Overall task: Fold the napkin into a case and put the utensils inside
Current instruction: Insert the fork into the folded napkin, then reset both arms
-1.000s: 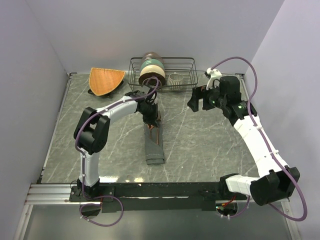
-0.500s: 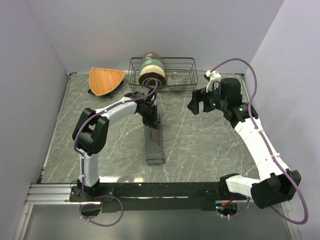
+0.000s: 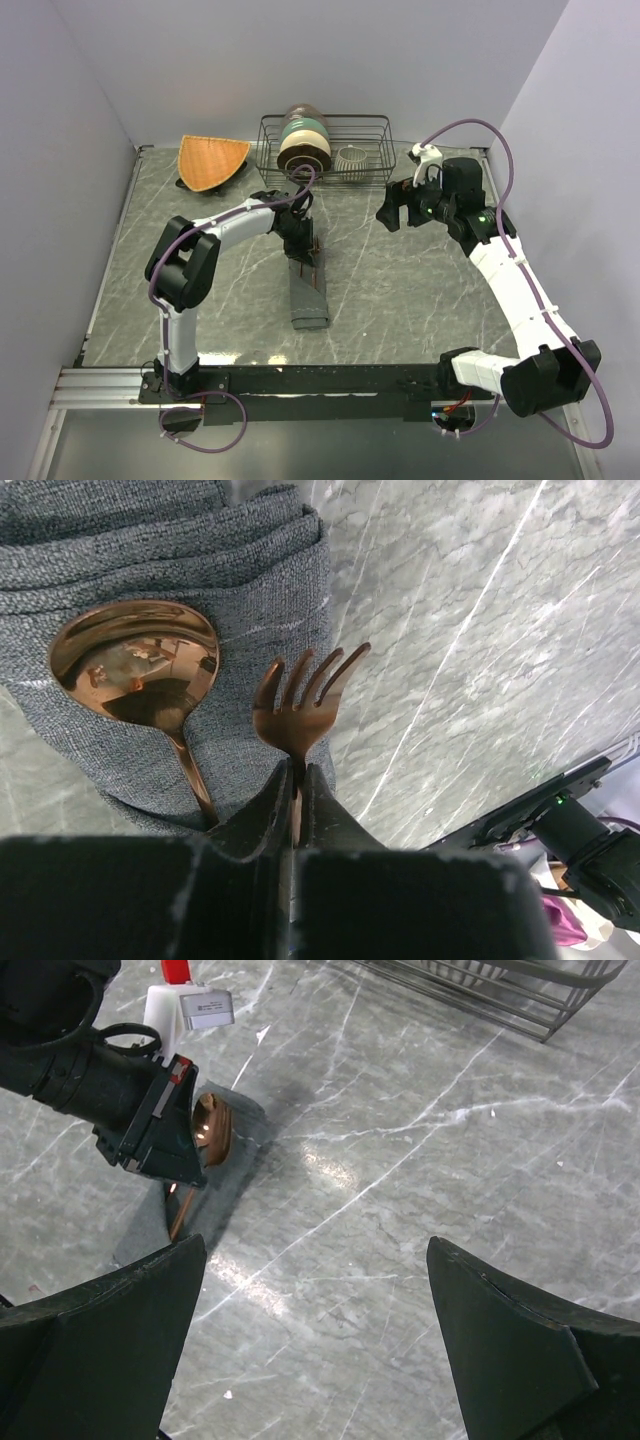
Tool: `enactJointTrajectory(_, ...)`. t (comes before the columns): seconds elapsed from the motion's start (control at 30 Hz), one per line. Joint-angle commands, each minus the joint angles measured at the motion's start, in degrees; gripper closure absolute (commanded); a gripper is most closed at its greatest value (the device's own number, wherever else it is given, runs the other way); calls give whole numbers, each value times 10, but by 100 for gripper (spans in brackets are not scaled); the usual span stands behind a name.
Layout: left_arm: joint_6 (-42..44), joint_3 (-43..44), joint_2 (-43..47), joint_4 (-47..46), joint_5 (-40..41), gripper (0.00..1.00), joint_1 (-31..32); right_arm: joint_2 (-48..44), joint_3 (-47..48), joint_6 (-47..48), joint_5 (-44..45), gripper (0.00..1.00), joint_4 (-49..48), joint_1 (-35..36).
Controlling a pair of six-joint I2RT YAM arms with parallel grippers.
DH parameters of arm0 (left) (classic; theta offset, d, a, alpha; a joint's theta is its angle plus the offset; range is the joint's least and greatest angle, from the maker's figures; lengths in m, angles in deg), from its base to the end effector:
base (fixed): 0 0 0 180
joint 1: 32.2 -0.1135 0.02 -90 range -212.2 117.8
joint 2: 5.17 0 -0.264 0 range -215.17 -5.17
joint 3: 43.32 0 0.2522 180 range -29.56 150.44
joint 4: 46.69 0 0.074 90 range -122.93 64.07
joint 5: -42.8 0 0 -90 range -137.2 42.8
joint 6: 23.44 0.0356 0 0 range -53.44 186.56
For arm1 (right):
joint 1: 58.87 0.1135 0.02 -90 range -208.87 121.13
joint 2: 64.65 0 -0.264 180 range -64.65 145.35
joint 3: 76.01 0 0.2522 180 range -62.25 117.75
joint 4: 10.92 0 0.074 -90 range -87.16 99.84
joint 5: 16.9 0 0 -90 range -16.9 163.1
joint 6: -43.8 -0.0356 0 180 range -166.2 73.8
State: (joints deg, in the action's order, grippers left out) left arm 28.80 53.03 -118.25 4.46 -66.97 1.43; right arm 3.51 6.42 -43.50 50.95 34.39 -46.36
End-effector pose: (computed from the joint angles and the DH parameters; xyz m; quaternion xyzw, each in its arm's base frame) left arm 0.3310 -0.2346 0.1842 -0.0019 0.9674 -0.2471 0.0552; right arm 0.2488 0.0690 0.3656 -0.2068 0.8343 0.2079 0.4669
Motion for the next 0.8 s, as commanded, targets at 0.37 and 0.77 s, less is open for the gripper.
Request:
enactJointTrajectory(0.37, 38, 78, 64, 30, 48, 53, 0, 26, 49, 29, -6, 0, -4, -7)
enactJointTrajectory(0.77, 145, 142, 179, -60, 105, 1, -116, 113, 141, 13, 21, 0, -24, -44)
